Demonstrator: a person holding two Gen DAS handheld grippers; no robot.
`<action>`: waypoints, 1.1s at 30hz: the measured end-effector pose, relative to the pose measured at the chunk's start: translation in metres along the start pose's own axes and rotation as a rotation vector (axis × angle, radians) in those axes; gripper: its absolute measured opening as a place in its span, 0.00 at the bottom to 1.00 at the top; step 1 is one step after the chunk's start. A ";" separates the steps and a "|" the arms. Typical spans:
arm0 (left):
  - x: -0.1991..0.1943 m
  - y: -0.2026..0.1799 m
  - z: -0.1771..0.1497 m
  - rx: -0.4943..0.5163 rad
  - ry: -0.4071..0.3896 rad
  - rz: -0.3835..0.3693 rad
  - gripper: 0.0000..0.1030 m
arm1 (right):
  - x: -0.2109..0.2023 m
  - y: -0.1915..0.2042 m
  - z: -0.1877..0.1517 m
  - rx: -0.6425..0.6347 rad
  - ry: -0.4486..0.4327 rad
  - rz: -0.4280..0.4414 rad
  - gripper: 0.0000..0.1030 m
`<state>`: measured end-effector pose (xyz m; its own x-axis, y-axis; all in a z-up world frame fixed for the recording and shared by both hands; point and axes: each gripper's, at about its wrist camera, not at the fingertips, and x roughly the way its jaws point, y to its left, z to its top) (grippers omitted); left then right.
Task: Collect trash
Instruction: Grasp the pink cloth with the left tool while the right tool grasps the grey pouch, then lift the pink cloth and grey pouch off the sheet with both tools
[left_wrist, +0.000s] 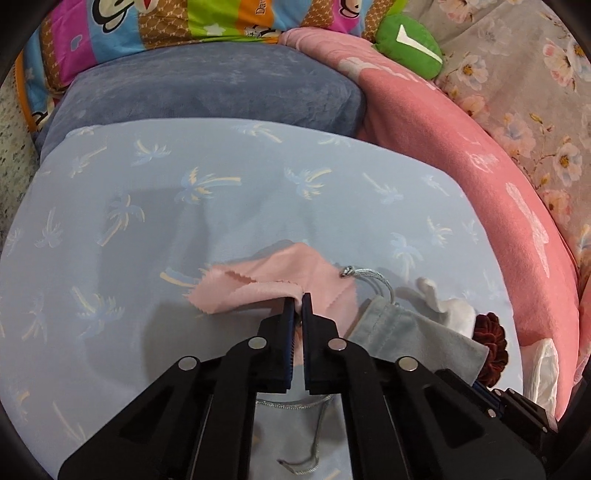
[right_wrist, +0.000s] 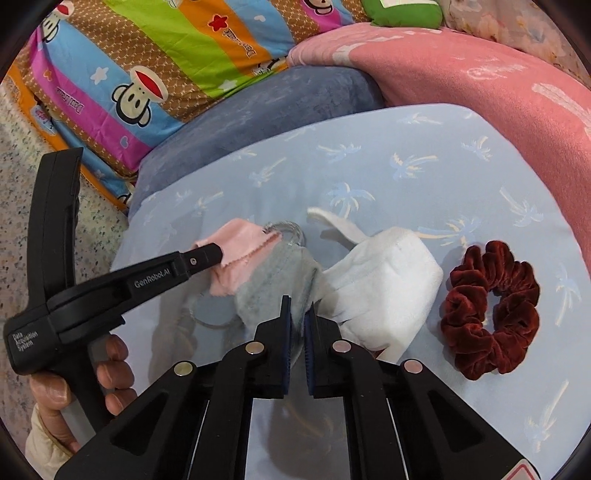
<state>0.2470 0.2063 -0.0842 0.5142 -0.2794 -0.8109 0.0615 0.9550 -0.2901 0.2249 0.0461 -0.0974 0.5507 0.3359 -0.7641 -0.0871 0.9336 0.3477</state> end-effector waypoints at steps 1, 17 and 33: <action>-0.004 -0.003 0.001 0.002 -0.007 -0.004 0.03 | -0.007 0.001 0.001 -0.001 -0.012 0.006 0.06; -0.090 -0.078 0.004 0.084 -0.159 -0.089 0.03 | -0.141 -0.013 0.015 0.024 -0.238 0.032 0.06; -0.090 -0.136 -0.056 0.180 -0.090 -0.144 0.03 | -0.129 -0.085 -0.076 0.110 -0.073 -0.052 0.08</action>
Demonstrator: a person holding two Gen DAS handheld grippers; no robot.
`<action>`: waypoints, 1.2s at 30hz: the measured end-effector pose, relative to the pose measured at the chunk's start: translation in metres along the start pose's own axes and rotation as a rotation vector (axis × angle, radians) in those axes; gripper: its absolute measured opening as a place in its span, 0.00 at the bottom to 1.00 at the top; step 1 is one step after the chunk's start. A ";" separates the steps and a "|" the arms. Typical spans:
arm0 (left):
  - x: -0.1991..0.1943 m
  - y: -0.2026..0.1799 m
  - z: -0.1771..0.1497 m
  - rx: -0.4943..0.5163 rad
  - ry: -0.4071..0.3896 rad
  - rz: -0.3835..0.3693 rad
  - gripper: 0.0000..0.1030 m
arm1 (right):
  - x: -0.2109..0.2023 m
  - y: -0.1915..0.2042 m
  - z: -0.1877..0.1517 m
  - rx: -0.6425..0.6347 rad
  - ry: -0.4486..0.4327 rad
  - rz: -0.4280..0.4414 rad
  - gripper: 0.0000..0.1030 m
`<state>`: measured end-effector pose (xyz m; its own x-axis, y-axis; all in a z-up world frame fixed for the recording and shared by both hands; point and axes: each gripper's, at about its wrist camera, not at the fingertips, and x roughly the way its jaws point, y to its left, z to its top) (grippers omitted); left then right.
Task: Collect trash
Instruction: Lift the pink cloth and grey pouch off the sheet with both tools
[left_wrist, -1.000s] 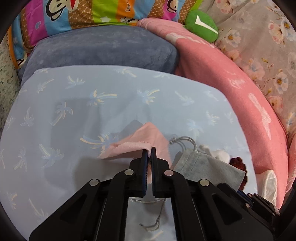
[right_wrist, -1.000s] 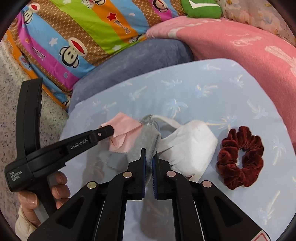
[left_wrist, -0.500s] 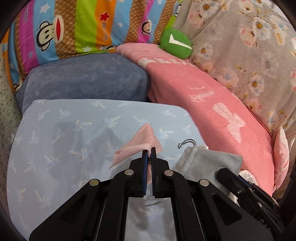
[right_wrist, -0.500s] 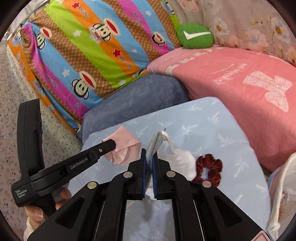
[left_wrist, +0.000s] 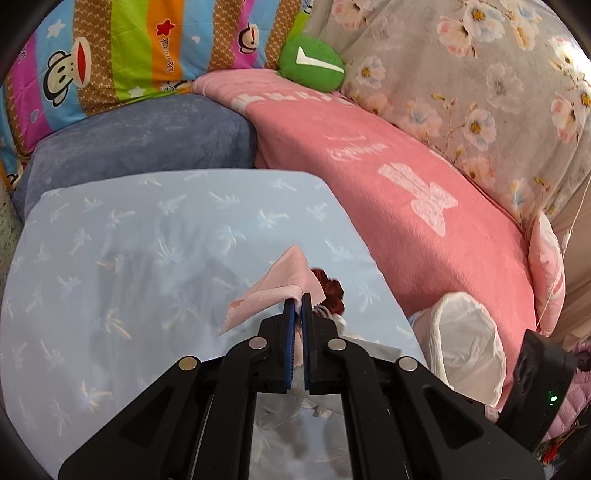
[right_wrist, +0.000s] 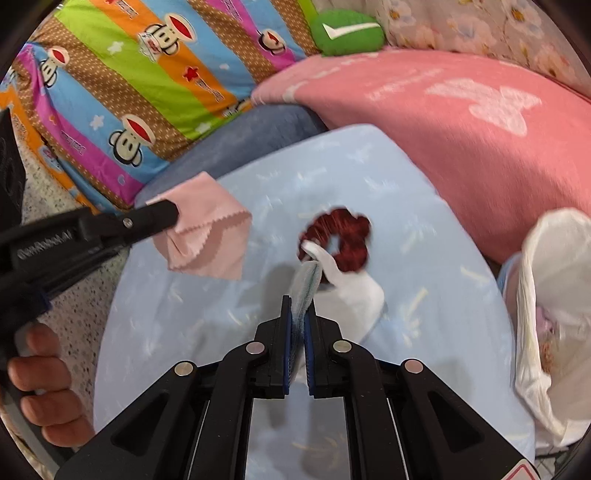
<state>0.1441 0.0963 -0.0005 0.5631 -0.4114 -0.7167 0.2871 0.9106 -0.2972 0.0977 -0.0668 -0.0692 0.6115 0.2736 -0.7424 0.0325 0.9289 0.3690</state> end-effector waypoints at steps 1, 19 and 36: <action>0.001 -0.002 -0.003 0.001 0.009 -0.003 0.03 | 0.001 -0.003 -0.004 0.003 0.006 -0.004 0.10; 0.002 -0.013 -0.019 0.006 0.029 0.007 0.03 | -0.004 0.001 -0.007 -0.004 -0.009 0.003 0.20; -0.014 -0.020 -0.009 0.028 -0.020 0.015 0.03 | -0.057 0.018 0.031 -0.038 -0.157 0.080 0.05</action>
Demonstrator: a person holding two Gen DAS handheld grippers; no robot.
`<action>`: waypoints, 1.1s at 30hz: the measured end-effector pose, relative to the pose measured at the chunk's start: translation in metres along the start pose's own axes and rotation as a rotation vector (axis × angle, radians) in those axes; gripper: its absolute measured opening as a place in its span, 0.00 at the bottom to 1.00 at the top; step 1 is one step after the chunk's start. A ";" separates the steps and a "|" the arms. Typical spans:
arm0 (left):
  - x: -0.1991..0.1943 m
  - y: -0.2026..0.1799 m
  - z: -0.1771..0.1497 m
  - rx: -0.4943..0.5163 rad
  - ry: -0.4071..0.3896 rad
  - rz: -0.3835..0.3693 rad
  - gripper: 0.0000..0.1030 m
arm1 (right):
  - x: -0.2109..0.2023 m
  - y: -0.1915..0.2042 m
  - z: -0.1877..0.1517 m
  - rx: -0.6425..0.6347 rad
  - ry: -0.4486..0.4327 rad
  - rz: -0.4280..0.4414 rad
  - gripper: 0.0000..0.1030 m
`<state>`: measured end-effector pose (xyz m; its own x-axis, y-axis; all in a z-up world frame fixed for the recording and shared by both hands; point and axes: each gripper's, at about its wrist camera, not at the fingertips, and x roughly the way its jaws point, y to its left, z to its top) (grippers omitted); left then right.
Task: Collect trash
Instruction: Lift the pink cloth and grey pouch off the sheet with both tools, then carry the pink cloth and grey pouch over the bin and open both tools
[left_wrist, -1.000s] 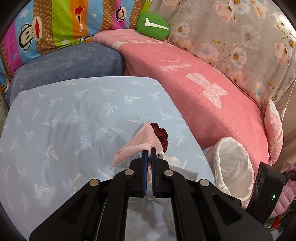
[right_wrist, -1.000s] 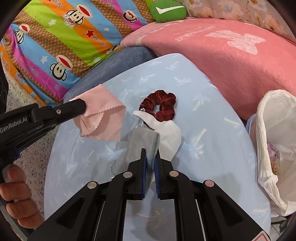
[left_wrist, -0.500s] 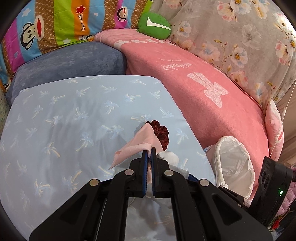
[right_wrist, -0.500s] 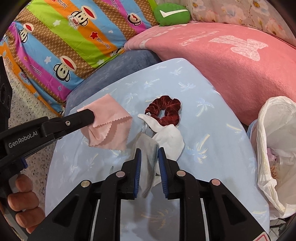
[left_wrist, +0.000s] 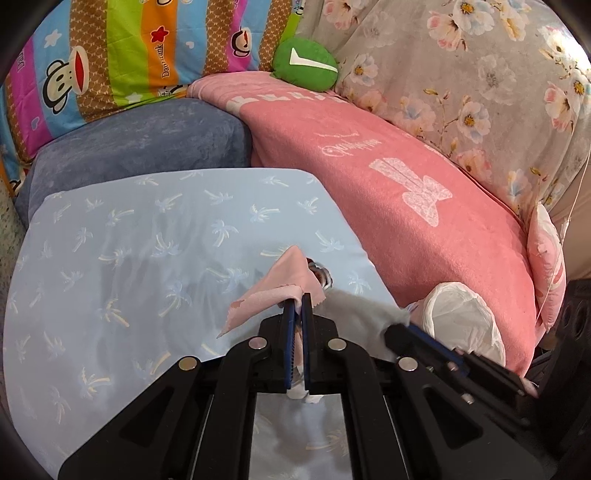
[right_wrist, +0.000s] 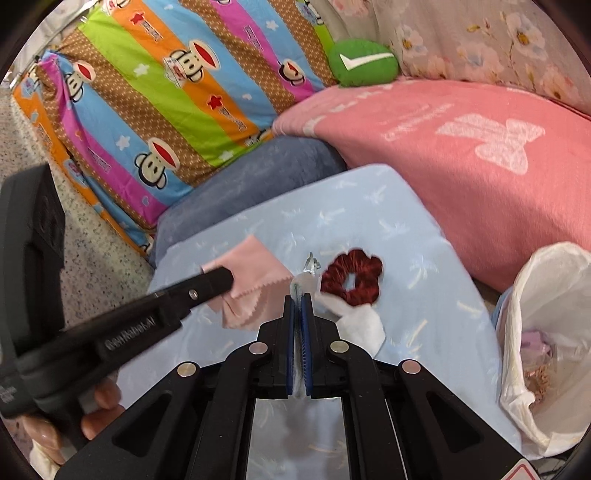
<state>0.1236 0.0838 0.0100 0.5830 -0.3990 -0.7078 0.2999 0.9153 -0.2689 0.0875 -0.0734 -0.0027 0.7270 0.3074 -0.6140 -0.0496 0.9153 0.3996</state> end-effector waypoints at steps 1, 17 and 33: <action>-0.002 -0.002 0.001 0.005 -0.005 0.000 0.03 | -0.005 0.000 0.004 0.002 -0.016 0.003 0.05; -0.008 -0.075 0.025 0.131 -0.052 -0.085 0.03 | -0.091 -0.054 0.046 0.076 -0.213 -0.067 0.05; 0.016 -0.170 0.014 0.271 0.008 -0.228 0.04 | -0.162 -0.155 0.028 0.202 -0.280 -0.225 0.05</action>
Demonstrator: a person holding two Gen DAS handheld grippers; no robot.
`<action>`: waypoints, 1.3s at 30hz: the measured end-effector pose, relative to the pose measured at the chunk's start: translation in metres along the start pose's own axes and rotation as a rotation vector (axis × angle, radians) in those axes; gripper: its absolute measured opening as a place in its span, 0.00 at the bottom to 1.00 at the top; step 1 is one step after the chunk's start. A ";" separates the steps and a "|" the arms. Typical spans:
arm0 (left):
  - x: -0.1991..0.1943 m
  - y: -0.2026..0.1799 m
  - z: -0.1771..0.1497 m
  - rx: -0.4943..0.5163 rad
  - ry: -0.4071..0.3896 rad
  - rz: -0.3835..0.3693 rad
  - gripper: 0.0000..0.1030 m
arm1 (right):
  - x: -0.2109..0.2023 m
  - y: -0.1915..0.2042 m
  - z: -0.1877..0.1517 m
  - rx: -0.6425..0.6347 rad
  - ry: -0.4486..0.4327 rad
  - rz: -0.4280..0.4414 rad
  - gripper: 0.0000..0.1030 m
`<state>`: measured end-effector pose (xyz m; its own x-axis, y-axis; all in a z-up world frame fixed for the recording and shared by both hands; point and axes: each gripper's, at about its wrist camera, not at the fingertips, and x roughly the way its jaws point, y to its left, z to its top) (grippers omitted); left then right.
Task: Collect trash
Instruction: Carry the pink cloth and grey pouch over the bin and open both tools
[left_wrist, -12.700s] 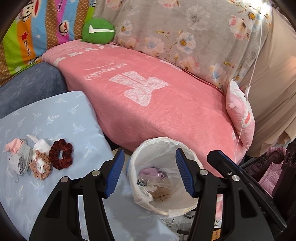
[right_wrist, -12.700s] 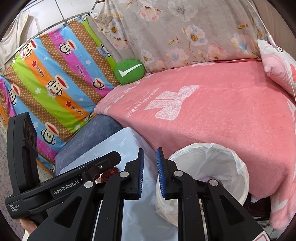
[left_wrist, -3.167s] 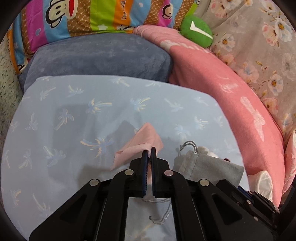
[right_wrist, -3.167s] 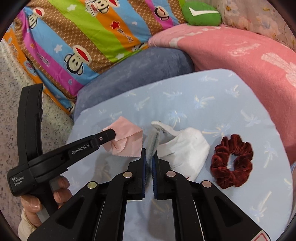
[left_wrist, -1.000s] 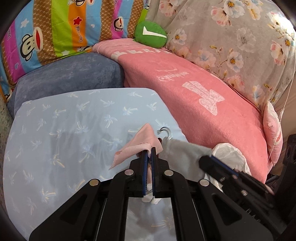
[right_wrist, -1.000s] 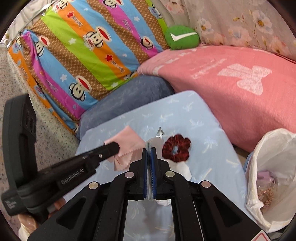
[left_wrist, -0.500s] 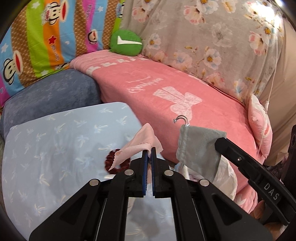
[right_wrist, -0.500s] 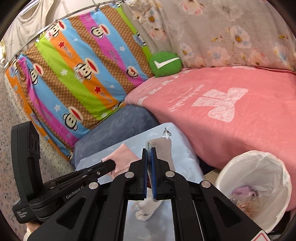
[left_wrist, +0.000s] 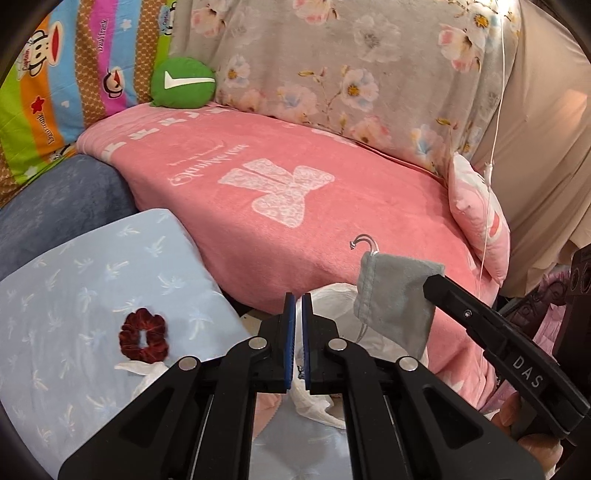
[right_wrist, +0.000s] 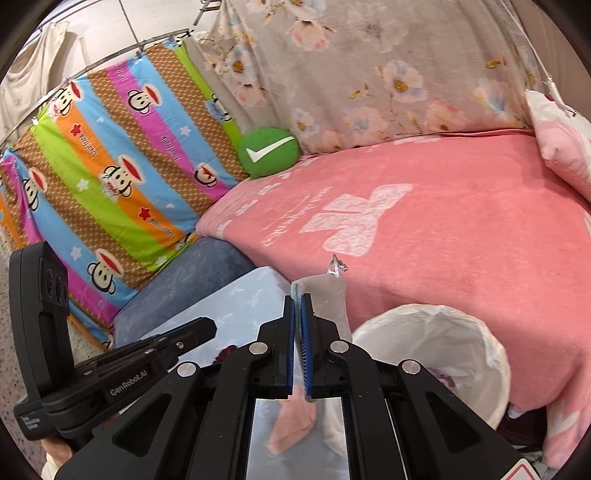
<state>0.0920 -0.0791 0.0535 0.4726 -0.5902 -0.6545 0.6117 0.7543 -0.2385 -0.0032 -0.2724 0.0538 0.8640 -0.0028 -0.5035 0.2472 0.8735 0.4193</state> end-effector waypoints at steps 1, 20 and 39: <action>0.003 -0.002 -0.002 0.005 0.010 -0.011 0.04 | 0.000 -0.006 -0.002 0.009 0.003 -0.006 0.05; 0.109 0.042 -0.106 -0.115 0.310 0.148 0.44 | 0.020 -0.043 -0.068 0.070 0.139 -0.043 0.05; 0.086 0.000 -0.077 -0.036 0.238 0.069 0.03 | 0.025 -0.049 -0.068 0.074 0.142 -0.044 0.05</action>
<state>0.0837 -0.1076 -0.0576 0.3471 -0.4560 -0.8195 0.5580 0.8027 -0.2103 -0.0236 -0.2822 -0.0301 0.7821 0.0335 -0.6222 0.3196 0.8356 0.4468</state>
